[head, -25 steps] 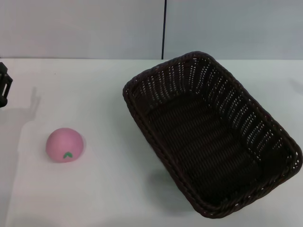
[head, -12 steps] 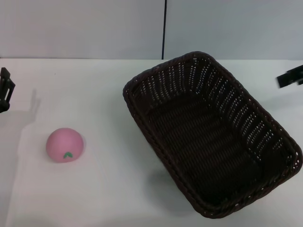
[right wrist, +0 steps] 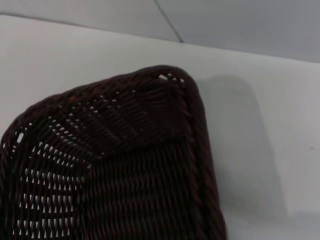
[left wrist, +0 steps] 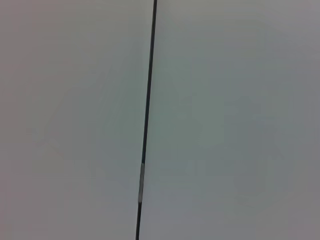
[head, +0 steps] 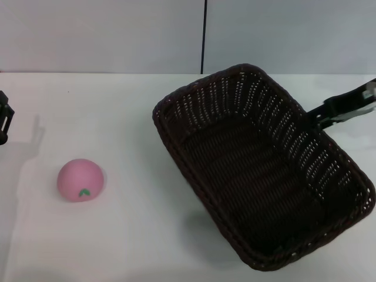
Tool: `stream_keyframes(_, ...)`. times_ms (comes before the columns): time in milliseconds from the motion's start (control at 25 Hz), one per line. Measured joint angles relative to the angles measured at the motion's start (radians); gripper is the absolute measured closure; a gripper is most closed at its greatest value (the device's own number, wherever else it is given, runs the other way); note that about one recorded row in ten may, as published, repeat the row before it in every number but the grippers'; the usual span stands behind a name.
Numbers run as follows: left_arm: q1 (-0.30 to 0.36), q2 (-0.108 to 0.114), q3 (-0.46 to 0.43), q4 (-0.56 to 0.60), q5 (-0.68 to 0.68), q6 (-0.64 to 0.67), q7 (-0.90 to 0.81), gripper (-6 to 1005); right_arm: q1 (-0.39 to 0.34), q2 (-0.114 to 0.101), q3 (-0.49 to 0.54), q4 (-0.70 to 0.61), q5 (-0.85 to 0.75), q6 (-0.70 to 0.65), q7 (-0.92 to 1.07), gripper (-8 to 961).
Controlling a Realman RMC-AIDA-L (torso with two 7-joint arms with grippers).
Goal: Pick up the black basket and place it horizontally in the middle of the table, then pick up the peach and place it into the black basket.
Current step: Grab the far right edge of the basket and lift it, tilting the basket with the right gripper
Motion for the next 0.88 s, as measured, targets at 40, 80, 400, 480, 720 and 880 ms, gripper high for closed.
stream_keyframes(40, 0.0, 0.0, 0.0, 0.0, 0.0, 0.0, 0.0, 199, 0.006, 0.002, 0.0, 0.022, 0.0, 0.013, -0.008, 260)
stream_keyframes(80, 0.001, 0.0, 0.0, 0.0, 0.0, 0.0, 0.0, 200, 0.014, 0.005, 0.0, 0.045, 0.0, 0.026, -0.017, 260)
stream_keyframes(400, -0.003, -0.001, 0.0, 0.0, 0.0, 0.007, 0.0, 200, 0.024, 0.017, -0.001, 0.081, 0.001, 0.067, -0.042, 280)
stream_keyframes(480, -0.006, -0.001, 0.0, -0.005, 0.0, 0.009, 0.0, 200, 0.024, 0.017, -0.003, 0.085, -0.002, 0.069, -0.042, 317)
stream_keyframes(720, -0.007, -0.002, 0.0, -0.006, 0.0, 0.01, 0.0, 200, 0.023, 0.017, -0.005, 0.099, -0.005, 0.088, -0.043, 430)
stream_keyframes(880, -0.007, -0.002, 0.0, -0.006, 0.0, 0.012, 0.0, 200, 0.021, 0.018, -0.012, 0.107, -0.003, 0.115, -0.052, 551)
